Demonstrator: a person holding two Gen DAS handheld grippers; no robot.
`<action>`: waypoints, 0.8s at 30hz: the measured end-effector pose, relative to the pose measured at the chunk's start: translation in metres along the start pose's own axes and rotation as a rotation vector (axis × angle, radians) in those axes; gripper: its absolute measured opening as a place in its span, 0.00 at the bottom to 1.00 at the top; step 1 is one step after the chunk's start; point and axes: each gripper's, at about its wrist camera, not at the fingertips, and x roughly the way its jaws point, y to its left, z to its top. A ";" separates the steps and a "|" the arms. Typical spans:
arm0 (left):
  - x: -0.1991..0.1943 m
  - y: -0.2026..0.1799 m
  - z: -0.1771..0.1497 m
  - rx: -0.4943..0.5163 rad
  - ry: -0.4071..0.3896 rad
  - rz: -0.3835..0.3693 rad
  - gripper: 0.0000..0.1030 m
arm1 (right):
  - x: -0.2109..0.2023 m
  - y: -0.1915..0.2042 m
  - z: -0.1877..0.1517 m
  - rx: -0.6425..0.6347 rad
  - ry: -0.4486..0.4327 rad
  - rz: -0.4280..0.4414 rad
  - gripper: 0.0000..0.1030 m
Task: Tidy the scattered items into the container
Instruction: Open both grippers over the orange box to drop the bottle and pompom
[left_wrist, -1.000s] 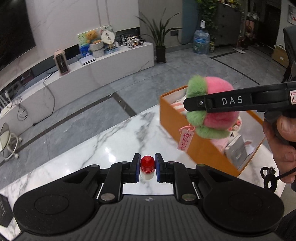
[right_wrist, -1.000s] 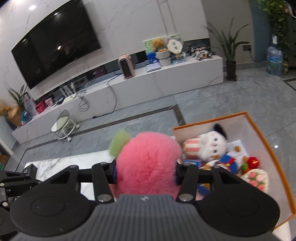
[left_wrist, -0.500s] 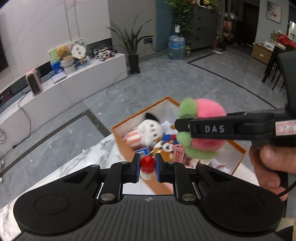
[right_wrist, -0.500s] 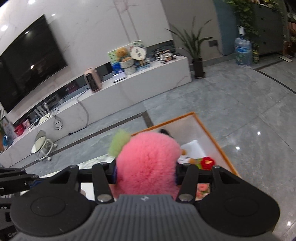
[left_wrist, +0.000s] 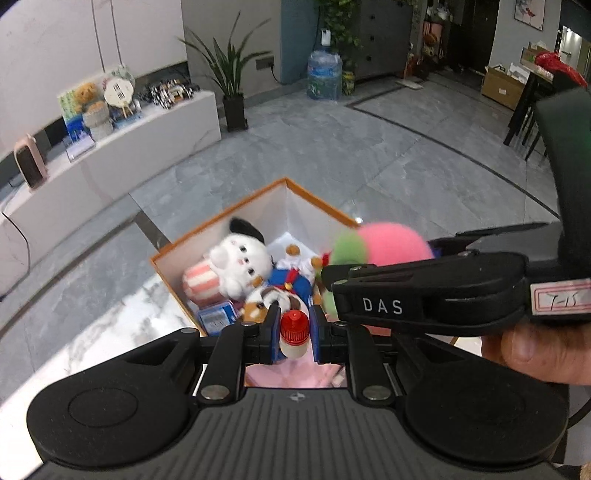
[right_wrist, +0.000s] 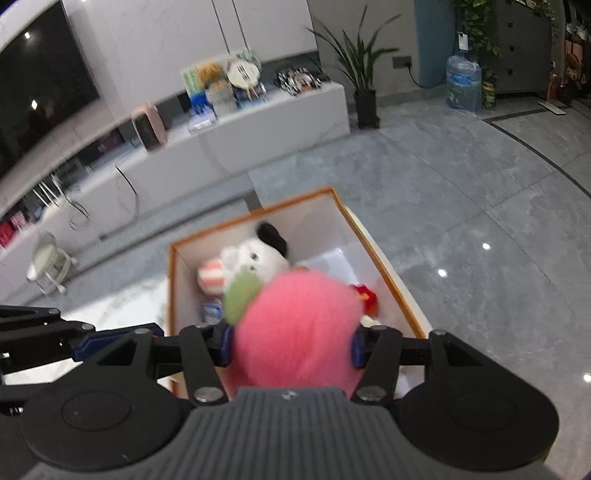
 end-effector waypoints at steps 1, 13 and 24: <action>0.004 -0.001 -0.002 0.000 0.016 -0.002 0.18 | 0.003 0.000 -0.001 -0.005 0.017 -0.006 0.64; 0.025 -0.007 -0.018 0.028 0.117 -0.015 0.75 | 0.005 0.000 -0.009 -0.006 0.036 -0.026 0.70; 0.021 -0.008 -0.019 0.041 0.098 0.000 0.77 | 0.002 0.003 -0.007 -0.017 0.026 -0.035 0.73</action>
